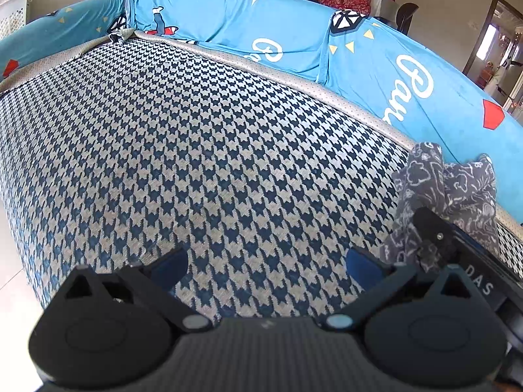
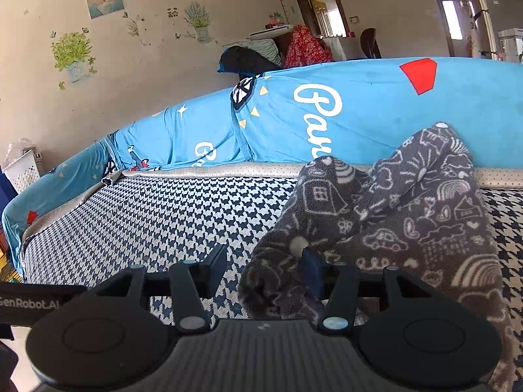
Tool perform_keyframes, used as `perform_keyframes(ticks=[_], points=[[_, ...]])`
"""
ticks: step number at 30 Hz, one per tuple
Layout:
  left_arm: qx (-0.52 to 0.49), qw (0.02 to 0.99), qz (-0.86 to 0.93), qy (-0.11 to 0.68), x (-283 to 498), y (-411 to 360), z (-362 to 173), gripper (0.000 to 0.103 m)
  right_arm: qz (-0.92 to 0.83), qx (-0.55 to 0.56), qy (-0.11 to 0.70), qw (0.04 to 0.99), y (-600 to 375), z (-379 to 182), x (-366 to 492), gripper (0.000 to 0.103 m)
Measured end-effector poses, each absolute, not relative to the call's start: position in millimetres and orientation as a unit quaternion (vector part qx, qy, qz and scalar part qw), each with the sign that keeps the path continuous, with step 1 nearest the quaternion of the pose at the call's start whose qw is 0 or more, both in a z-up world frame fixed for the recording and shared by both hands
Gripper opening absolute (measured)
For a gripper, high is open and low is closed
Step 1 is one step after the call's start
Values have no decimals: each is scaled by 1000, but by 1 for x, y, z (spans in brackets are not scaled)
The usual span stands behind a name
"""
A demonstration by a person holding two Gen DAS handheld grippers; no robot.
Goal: Fold clothes
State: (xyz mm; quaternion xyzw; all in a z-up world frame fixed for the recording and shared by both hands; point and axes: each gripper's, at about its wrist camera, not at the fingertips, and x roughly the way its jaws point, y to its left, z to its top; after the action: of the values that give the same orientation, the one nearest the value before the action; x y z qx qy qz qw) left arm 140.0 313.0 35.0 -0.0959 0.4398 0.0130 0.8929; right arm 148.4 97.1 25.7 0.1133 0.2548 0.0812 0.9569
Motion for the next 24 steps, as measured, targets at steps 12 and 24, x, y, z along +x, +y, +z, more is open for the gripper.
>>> perform_keyframes(ticks=[12, 24], points=[[-32, 883, -44, 466, 132, 272, 20, 103, 5, 124, 270, 955, 54, 46, 81, 61], [32, 874, -94, 477, 104, 240, 3, 103, -58, 141, 289, 945, 19, 48, 0, 66]])
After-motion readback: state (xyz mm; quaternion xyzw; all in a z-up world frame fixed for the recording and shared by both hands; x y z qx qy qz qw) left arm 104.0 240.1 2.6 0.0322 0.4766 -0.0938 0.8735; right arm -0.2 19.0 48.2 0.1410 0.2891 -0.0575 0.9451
